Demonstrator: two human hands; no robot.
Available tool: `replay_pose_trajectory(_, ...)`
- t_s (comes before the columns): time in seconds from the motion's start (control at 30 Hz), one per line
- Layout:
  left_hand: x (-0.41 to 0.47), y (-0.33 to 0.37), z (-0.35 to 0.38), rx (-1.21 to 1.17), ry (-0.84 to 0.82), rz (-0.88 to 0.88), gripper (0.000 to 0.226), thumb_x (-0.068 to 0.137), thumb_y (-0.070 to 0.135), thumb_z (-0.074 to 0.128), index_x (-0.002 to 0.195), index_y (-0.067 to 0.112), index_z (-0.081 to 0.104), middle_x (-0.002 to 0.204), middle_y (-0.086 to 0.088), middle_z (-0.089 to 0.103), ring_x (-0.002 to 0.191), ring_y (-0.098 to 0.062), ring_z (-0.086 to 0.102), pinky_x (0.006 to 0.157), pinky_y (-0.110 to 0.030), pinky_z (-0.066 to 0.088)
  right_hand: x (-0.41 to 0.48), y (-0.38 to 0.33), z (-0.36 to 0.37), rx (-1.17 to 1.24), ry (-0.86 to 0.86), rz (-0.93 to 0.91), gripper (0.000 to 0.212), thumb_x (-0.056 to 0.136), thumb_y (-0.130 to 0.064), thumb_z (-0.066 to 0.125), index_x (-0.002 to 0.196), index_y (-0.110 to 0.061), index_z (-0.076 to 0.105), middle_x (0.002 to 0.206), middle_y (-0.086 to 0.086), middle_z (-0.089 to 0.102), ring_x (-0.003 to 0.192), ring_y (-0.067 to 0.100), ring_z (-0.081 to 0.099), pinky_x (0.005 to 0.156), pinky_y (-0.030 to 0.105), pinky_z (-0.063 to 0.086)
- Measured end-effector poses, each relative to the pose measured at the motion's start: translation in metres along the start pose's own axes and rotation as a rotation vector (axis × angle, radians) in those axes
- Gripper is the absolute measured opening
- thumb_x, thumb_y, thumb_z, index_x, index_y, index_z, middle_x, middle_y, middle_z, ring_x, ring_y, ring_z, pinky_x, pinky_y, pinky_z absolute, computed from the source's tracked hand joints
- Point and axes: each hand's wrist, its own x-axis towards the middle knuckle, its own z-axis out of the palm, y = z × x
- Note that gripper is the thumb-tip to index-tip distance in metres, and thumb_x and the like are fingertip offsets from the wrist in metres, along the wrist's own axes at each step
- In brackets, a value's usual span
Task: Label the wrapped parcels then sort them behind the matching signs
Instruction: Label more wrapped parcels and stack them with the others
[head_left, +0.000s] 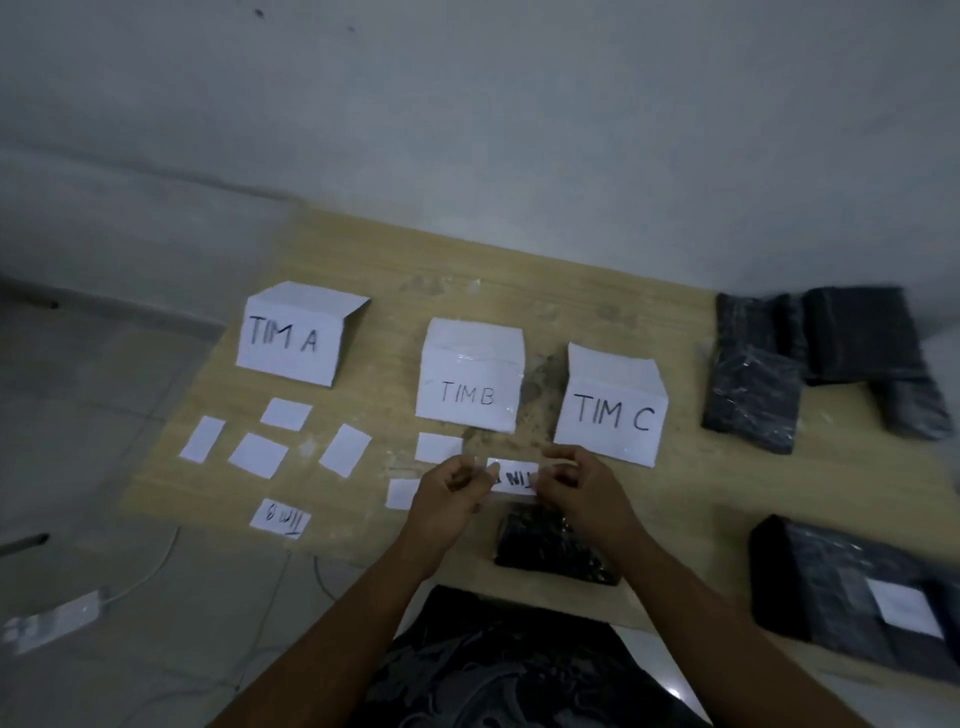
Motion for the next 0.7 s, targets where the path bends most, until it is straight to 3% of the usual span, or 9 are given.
replay_pose_trajectory(0.2, 0.009, 0.001, 0.036, 0.398, -0.125, 0.133, 0.013, 0.085, 0.025, 0.071, 0.092, 0.015, 0.070, 0.089, 0.005, 0.070, 0.084, -0.008, 0.065, 0.068, -0.010, 0.049, -0.017, 0.017, -0.055, 0.020, 0.151, 0.059, 0.029, 0.086, -0.019, 0.070, 0.112, -0.018, 0.056, 0.097, 0.003, 0.071, 0.090, 0.012, 0.067, 0.064, 0.019, 0.052)
replay_pose_trajectory(0.33, 0.010, -0.005, 0.050, 0.537, -0.165, 0.186, 0.021, 0.084, 0.029, 0.070, 0.099, 0.018, 0.062, 0.094, 0.006, 0.066, 0.088, -0.007, 0.061, 0.065, -0.008, 0.046, -0.023, 0.033, -0.065, 0.011, 0.168, 0.123, 0.029, 0.088, -0.018, 0.068, 0.113, -0.017, 0.054, 0.097, 0.006, 0.071, 0.087, 0.013, 0.068, 0.068, 0.026, 0.055)
replay_pose_trajectory(0.43, 0.013, -0.015, 0.053, 0.570, -0.068, 0.205, 0.029, 0.083, 0.028, 0.072, 0.104, 0.016, 0.057, 0.098, 0.004, 0.062, 0.093, -0.010, 0.058, 0.068, -0.008, 0.041, -0.020, 0.042, -0.063, -0.011, 0.189, 0.139, 0.029, 0.088, -0.017, 0.068, 0.112, -0.017, 0.053, 0.097, 0.007, 0.071, 0.085, 0.013, 0.068, 0.071, 0.032, 0.058)
replay_pose_trajectory(0.57, 0.018, -0.024, 0.054, 0.662, 0.093, 0.139, 0.050, 0.080, 0.038, 0.073, 0.115, 0.011, 0.051, 0.108, -0.001, 0.050, 0.101, -0.018, 0.051, 0.081, -0.028, 0.045, -0.014, 0.052, -0.058, -0.064, 0.214, 0.139, 0.027, 0.088, -0.020, 0.067, 0.111, -0.018, 0.052, 0.098, 0.008, 0.071, 0.085, 0.016, 0.068, 0.064, 0.029, 0.057)
replay_pose_trajectory(0.7, 0.017, -0.025, 0.058, 0.623, 0.037, 0.040, 0.046, 0.080, 0.045, 0.071, 0.107, 0.018, 0.045, 0.111, -0.002, 0.051, 0.099, -0.016, 0.051, 0.078, -0.026, 0.043, -0.007, 0.053, -0.053, -0.094, 0.228, 0.128, 0.026, 0.088, -0.020, 0.067, 0.109, -0.019, 0.052, 0.102, 0.008, 0.069, 0.085, 0.016, 0.067, 0.057, 0.021, 0.051)
